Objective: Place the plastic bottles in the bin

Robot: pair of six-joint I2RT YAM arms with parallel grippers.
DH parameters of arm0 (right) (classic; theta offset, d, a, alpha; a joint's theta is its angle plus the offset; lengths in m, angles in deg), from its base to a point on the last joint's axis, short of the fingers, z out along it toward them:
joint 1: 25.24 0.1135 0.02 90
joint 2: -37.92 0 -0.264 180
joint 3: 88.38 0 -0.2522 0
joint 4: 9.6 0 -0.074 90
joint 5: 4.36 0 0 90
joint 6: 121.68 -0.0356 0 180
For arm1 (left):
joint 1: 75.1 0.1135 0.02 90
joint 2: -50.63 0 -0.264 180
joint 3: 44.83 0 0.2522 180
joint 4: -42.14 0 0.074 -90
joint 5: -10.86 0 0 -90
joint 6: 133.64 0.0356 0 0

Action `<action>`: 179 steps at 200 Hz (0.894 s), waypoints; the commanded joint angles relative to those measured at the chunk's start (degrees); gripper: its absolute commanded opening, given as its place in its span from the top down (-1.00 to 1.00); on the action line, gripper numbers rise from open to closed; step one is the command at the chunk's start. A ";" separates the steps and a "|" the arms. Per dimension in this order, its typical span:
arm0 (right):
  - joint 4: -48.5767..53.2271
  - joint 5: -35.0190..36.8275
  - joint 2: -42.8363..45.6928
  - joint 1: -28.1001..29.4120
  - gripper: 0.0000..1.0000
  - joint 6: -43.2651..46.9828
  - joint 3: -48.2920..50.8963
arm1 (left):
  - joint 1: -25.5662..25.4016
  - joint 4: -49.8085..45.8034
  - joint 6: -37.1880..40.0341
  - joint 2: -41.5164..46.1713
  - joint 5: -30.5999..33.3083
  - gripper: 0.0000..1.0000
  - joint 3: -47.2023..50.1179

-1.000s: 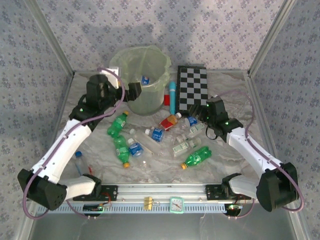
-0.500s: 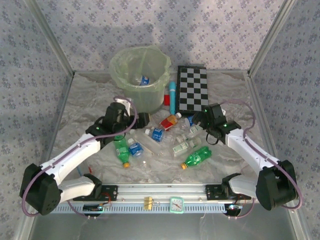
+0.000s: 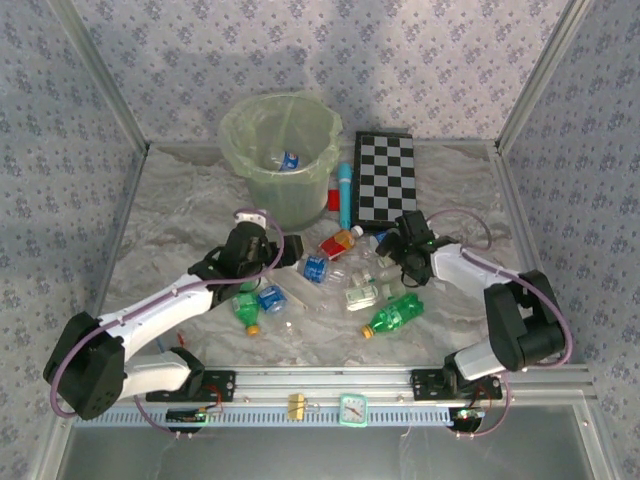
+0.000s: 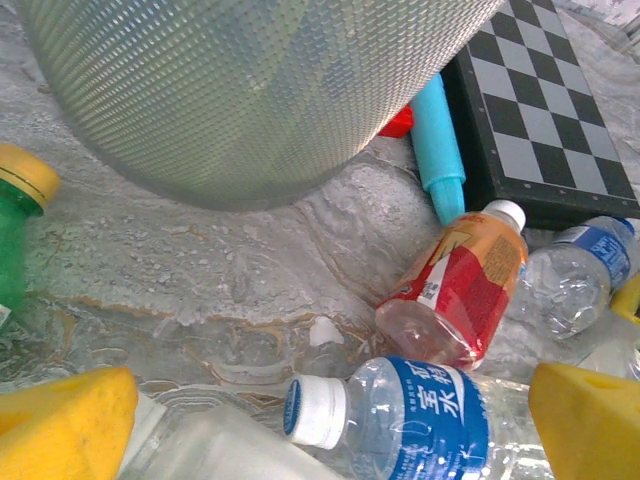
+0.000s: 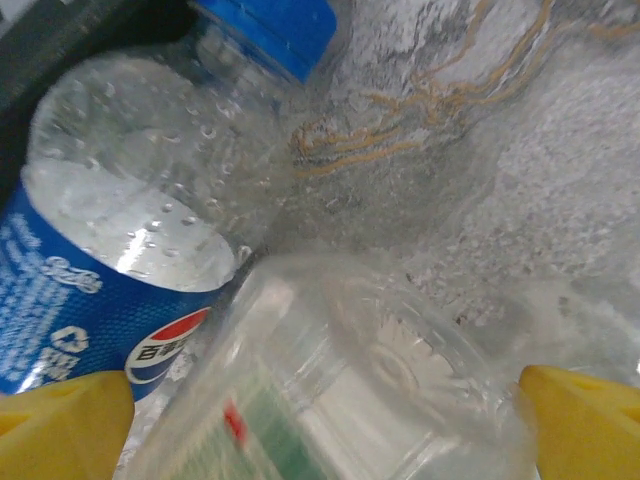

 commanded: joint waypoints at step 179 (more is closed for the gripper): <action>-7.42 -3.68 0.37 -2.92 -0.04 -2.85 -1.27 | -0.22 0.69 -1.33 3.89 4.86 -1.00 1.09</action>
